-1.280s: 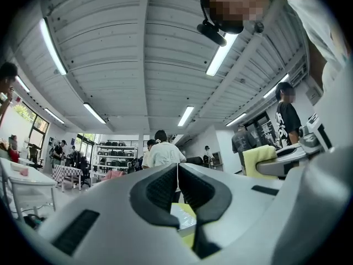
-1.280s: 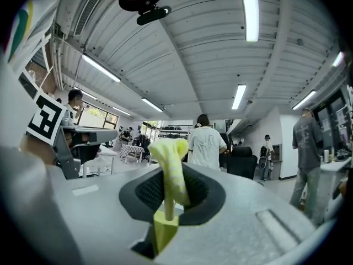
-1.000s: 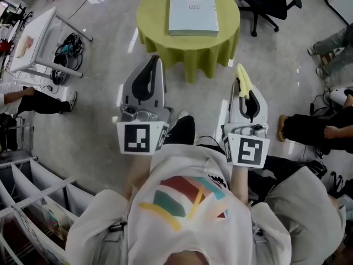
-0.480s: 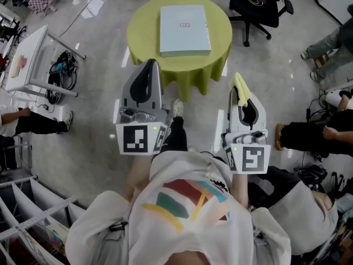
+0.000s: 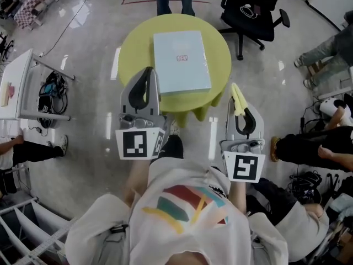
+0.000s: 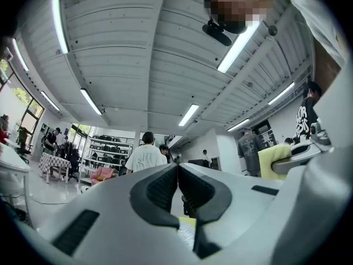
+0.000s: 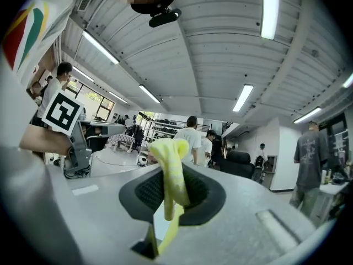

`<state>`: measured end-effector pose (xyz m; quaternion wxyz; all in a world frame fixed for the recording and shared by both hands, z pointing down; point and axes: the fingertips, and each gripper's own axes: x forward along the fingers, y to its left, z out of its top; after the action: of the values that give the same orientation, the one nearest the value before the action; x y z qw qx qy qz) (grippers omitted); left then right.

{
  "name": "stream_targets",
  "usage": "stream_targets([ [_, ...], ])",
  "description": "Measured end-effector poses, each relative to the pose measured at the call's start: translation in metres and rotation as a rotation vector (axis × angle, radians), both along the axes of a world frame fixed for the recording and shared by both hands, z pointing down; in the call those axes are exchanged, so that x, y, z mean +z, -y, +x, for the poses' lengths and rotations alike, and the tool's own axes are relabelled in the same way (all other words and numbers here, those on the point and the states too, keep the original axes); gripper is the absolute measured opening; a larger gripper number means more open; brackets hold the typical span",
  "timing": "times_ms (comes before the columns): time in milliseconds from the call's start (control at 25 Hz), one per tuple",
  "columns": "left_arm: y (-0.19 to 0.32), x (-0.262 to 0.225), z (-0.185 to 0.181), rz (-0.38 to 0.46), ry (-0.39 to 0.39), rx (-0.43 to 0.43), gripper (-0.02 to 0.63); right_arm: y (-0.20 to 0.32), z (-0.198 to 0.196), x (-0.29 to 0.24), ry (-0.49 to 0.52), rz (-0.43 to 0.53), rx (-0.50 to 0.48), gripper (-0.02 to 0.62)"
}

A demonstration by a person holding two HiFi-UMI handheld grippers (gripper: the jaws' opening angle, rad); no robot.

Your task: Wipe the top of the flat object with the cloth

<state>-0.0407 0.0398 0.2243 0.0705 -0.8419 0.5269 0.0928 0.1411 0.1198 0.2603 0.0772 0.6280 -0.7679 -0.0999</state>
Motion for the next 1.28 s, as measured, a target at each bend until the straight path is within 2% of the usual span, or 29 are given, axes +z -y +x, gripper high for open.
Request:
stream_targets([
  [280,0.093,-0.007,-0.013,0.012,0.044,0.014,0.017,0.101,-0.019,-0.013,-0.015,-0.017,0.020,0.028],
  [520,0.139,-0.005,-0.018,0.002,0.074,0.025,0.017,0.155,-0.024,-0.013,-0.056,-0.035,0.039,0.028],
  [800,0.165,0.000,-0.007,-0.006,0.073,0.010,0.017,0.191,-0.012,0.003,-0.066,-0.080,0.039,0.028],
  [920,0.171,0.002,0.000,-0.016,0.074,-0.009,0.017,0.206,-0.015,0.002,-0.142,-0.059,-0.013,0.028],
  [1080,0.177,0.003,0.009,-0.037,0.081,-0.038,0.017,0.218,-0.018,0.010,-0.244,-0.087,-0.066,0.028],
  [1280,0.180,0.001,0.018,-0.046,0.102,-0.062,0.017,0.233,-0.014,0.014,-0.221,-0.097,-0.096,0.028],
])
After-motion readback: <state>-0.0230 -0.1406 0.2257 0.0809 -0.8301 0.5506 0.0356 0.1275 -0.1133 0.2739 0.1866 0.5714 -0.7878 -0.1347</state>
